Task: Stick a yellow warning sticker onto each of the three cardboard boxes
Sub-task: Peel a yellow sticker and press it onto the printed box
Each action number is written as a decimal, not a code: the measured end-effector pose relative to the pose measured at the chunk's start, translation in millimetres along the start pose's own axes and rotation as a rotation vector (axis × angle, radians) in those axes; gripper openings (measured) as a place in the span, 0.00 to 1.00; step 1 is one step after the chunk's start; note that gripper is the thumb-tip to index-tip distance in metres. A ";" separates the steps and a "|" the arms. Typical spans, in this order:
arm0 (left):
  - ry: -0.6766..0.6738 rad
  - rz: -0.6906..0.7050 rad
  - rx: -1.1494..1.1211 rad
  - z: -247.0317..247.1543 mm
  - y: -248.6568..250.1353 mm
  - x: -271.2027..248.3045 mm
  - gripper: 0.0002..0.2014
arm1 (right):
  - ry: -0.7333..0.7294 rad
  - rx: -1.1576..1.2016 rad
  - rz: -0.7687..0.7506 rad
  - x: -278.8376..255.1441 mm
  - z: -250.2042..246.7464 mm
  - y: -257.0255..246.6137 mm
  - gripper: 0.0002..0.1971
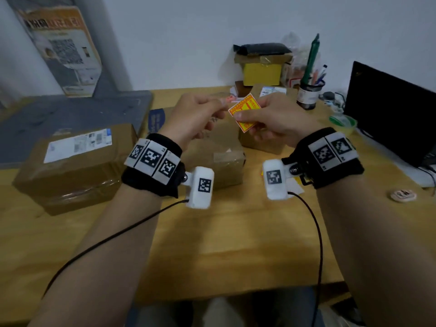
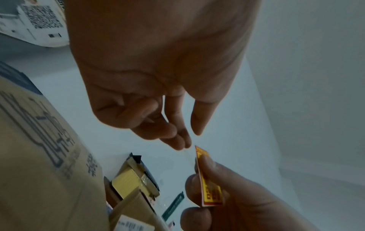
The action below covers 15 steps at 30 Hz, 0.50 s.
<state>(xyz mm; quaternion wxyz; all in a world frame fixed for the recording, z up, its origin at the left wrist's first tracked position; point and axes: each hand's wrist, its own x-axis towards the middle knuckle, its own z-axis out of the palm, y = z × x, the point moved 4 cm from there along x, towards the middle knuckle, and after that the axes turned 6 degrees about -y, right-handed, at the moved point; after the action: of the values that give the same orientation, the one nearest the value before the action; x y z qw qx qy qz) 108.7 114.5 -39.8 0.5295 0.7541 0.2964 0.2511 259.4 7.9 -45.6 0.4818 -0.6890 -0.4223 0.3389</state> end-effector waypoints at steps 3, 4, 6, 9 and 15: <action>-0.012 -0.024 -0.015 -13.9 -10.3 7.0 0.10 | -0.083 0.037 -0.045 20.6 14.9 -5.6 0.11; -0.010 -0.025 -0.027 -17.6 -13.0 8.8 0.09 | -0.097 0.032 -0.057 25.3 19.1 -6.5 0.10; 0.014 -0.018 -0.040 -24.7 -17.9 12.4 0.09 | -0.097 0.034 -0.081 32.8 26.3 -7.8 0.11; 0.105 -0.003 -0.054 -35.2 -22.6 17.6 0.08 | 0.022 0.070 -0.123 45.8 30.0 -10.3 0.17; 0.192 0.003 -0.068 -43.3 -15.9 16.8 0.08 | 0.231 -0.073 -0.252 55.8 28.8 -20.2 0.14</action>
<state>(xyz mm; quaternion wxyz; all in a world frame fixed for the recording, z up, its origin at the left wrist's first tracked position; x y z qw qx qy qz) 87.5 158.7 -40.2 0.5235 0.7086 0.3359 0.3330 252.1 73.1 -38.5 0.5404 -0.6821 -0.4590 0.1787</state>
